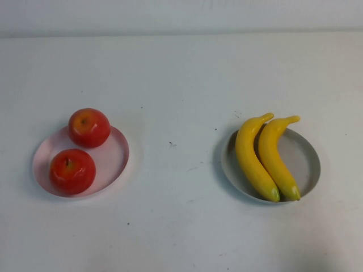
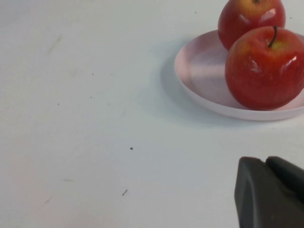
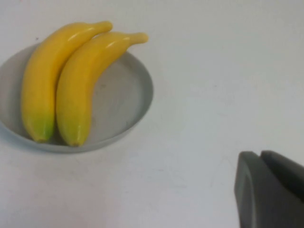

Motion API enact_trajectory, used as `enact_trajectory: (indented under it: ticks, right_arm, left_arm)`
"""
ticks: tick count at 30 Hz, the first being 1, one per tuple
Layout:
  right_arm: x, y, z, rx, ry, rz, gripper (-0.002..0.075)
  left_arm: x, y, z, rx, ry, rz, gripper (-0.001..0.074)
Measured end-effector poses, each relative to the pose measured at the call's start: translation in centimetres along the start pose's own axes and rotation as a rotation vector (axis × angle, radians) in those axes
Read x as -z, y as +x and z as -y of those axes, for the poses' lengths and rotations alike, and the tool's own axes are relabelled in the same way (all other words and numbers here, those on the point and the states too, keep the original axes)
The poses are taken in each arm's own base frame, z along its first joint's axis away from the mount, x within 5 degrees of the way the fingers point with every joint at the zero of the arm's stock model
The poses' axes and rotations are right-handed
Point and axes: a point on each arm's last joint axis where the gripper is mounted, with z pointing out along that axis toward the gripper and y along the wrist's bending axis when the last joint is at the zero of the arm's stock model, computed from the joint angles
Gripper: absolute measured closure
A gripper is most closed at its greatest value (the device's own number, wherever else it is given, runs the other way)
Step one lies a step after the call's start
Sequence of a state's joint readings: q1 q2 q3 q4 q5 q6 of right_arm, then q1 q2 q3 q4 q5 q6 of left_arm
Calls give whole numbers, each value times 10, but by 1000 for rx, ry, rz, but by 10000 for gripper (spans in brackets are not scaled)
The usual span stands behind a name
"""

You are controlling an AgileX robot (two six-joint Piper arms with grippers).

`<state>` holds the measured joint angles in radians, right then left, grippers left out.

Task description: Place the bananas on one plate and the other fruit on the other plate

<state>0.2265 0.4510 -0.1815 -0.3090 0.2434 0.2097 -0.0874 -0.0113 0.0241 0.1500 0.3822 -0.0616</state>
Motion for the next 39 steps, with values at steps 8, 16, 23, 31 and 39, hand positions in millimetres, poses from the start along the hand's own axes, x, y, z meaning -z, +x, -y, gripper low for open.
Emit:
enact_trajectory:
  ticks: [8, 16, 23, 31, 39]
  right_arm:
    - [15, 40, 3, -116, 101, 178, 741]
    - [24, 47, 4, -161, 136, 284, 741]
    - [24, 49, 4, -195, 130, 257, 741]
    - [22, 53, 0, -193, 90, 217, 741]
    - [21, 59, -6, -103, 38, 140, 741]
  left_arm:
    - [0, 0, 0, 0, 0, 0, 734]
    - [0, 0, 0, 0, 0, 0, 734]
    - [0, 0, 0, 0, 0, 0, 734]
    - [0, 0, 0, 0, 0, 0, 734]
    - [0, 0, 0, 0, 0, 0, 734]
